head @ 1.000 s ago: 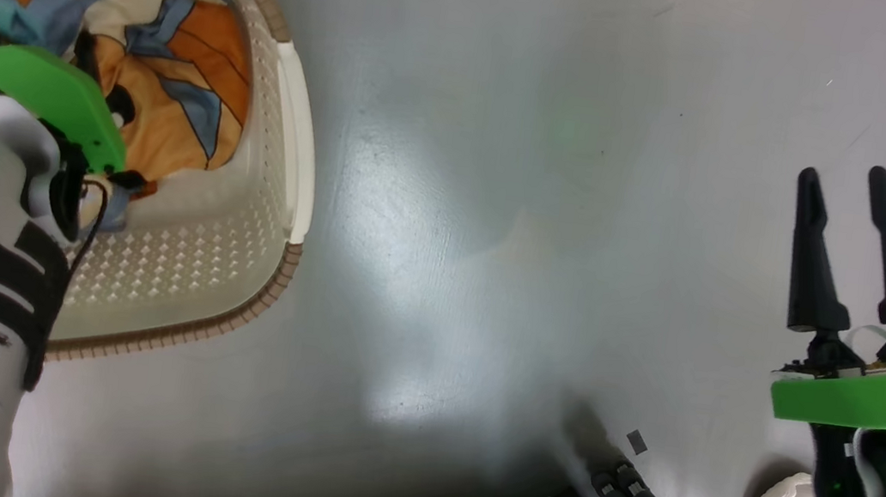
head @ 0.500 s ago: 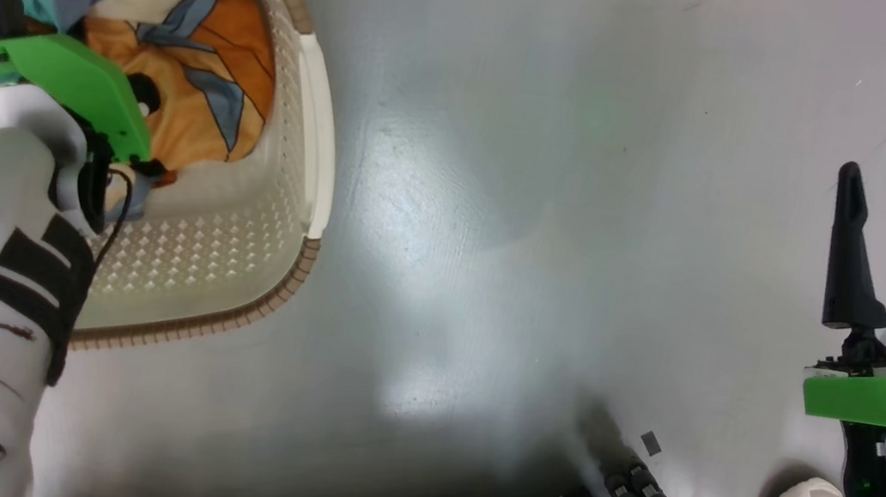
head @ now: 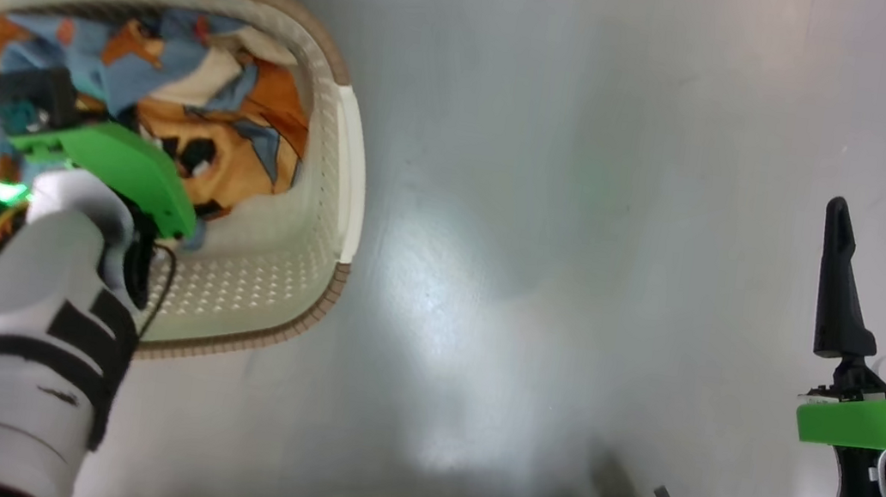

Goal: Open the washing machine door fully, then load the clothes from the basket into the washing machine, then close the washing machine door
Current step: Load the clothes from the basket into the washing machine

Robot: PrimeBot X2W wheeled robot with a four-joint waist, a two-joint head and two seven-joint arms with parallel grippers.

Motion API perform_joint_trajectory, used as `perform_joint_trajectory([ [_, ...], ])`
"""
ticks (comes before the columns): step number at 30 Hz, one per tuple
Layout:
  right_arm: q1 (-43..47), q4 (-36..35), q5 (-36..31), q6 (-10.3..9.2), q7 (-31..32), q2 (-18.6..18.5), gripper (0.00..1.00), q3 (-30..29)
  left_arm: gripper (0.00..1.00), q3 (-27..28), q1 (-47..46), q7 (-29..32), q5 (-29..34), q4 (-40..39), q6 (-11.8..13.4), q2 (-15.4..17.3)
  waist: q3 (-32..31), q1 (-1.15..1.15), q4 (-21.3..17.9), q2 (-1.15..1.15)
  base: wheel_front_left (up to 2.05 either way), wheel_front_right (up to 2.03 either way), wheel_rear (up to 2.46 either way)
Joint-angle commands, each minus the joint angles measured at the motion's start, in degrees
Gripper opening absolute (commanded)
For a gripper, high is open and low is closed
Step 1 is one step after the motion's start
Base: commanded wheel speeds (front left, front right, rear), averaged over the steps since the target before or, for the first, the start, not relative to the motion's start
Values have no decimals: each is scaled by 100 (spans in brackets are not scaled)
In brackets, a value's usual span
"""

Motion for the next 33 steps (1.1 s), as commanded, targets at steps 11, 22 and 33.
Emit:
perform_joint_trajectory([
  [11, 519, -16, -90, 10, -27, -19, 100, 13, 0, 229, 1351, -76, 105, -1402, -42, -1, -1164, 0, 439, 0, 0, 0, 0],
  [22, 933, 122, -313, 10, -27, 151, 100, -11, 0, 132, 2755, -77, 70, -2608, -100, -22, -2396, 0, 544, 0, 0, 0, 0],
  [33, 1510, 231, -606, 10, -27, 310, 100, -116, 0, -131, 4043, -77, -91, -3823, 90, -23, -3612, 0, 706, 0, 0, 0, 0],
])
